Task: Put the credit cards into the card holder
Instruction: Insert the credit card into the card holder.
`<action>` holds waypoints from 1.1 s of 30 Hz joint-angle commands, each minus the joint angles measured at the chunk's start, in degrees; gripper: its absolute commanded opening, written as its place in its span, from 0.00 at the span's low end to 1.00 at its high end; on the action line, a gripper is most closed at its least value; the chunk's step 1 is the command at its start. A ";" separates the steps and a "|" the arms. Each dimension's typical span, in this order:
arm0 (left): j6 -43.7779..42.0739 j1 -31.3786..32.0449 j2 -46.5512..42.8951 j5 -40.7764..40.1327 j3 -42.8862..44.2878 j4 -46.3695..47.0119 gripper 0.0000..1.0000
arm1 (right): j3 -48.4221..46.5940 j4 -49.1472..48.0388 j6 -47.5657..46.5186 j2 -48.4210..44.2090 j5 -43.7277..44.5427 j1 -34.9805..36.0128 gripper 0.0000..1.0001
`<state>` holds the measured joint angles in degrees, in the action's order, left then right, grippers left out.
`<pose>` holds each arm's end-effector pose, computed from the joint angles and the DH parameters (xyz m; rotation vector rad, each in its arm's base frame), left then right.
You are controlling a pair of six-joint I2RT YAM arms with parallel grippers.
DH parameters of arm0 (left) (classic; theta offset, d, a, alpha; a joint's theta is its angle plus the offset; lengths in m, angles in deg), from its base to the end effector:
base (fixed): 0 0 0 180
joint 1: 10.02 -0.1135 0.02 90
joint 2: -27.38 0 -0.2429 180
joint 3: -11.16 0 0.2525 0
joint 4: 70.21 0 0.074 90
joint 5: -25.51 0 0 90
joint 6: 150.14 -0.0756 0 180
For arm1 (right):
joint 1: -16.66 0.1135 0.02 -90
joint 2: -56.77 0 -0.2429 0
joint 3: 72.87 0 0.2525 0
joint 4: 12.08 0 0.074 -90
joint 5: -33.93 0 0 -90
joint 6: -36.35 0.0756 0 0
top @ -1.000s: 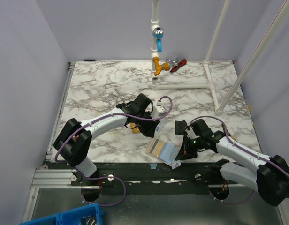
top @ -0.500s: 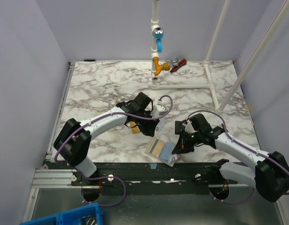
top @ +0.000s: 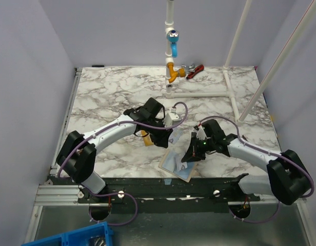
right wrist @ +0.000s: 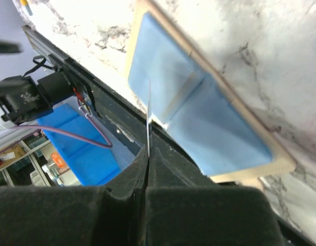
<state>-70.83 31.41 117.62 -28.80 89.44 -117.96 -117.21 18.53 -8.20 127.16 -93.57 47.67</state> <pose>0.2230 -0.2556 0.1872 1.3577 2.2560 -1.0024 0.1811 0.1626 0.1195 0.0698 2.8228 1.2696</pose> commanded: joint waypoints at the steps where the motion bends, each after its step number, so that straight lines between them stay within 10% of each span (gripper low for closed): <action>1: -8.56 -0.51 -3.34 4.76 1.39 -2.30 0.29 | -0.60 -7.07 0.28 5.94 -0.94 0.36 0.01; 18: -14.35 8.90 -1.55 -5.85 -8.18 7.23 0.31 | 6.74 1.71 0.39 -4.21 0.79 0.46 0.01; 33: -4.59 9.04 -0.41 -9.15 -8.96 10.25 0.29 | 4.71 -4.88 -1.53 6.03 0.96 0.46 0.01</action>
<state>-80.41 40.72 116.75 -36.85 81.36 -109.83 -110.28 15.16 -8.26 130.55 -93.76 47.80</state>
